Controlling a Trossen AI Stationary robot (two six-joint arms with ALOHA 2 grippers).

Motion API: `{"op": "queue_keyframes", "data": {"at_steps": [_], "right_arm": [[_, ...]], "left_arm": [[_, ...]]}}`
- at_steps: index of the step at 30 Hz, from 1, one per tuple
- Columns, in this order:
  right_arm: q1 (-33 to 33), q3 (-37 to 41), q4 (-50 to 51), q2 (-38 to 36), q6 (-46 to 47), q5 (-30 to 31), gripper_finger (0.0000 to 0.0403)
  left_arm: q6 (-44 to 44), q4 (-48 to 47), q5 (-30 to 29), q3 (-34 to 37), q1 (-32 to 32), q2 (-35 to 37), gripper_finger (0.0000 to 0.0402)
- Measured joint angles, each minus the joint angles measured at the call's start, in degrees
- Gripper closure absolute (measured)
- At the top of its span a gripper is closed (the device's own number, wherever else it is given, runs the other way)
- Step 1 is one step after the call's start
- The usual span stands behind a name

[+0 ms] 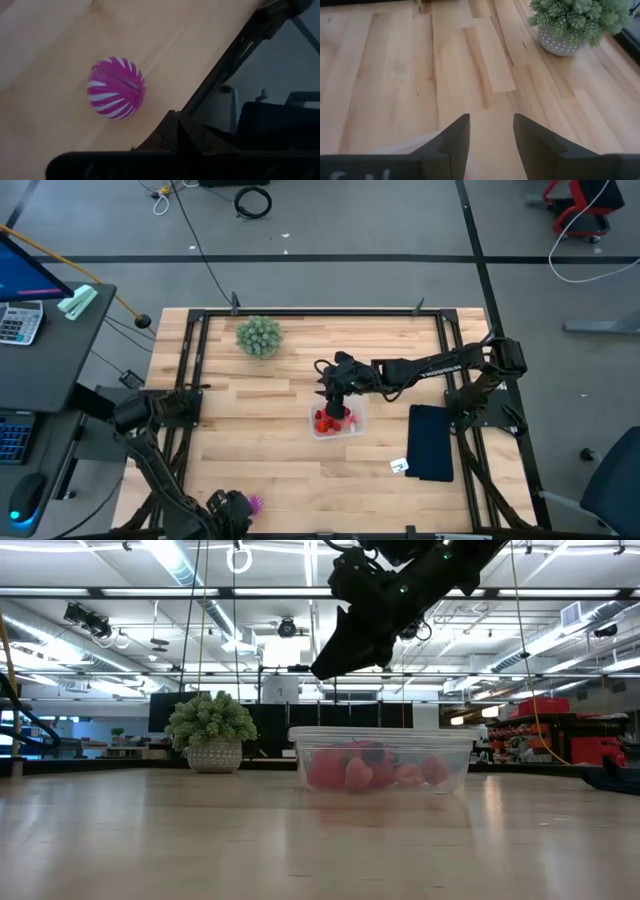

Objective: Pick and placing Produce into tupperware
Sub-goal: Put the purple onion into the transparent bin

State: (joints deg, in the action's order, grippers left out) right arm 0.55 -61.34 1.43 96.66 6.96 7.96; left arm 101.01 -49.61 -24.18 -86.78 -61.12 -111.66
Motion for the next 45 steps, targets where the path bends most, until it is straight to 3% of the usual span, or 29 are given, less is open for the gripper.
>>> {"op": "queue_keyframes", "data": {"at_steps": [4,14,20,33,45], "right_arm": [[-0.89,0.0,0.24,0.0,3.13,-0.58,0.0243],[-6.97,0.0,0.21,0.0,1.78,-0.7,0.0243],[-8.83,0.0,0.24,0.0,3.33,-0.51,0.0243],[-15.47,0.0,0.22,0.0,3.89,-0.6,0.0243],[-16.57,0.0,-3.57,0.0,3.67,-1.74,0.0243]], "left_arm": [[-3.69,-0.02,-1.22,0.0,0.02,0.0,0.0389],[0.4,0.97,-0.53,-0.02,-0.5,-1.14,0.0392],[1.84,1.74,4.36,0.04,-0.33,-4.45,0.0397],[1.27,-1.56,4.49,0.02,-0.15,-6.13,0.0395],[-1.65,-3.6,1.92,0.0,2.29,-8.07,0.0392]]}}
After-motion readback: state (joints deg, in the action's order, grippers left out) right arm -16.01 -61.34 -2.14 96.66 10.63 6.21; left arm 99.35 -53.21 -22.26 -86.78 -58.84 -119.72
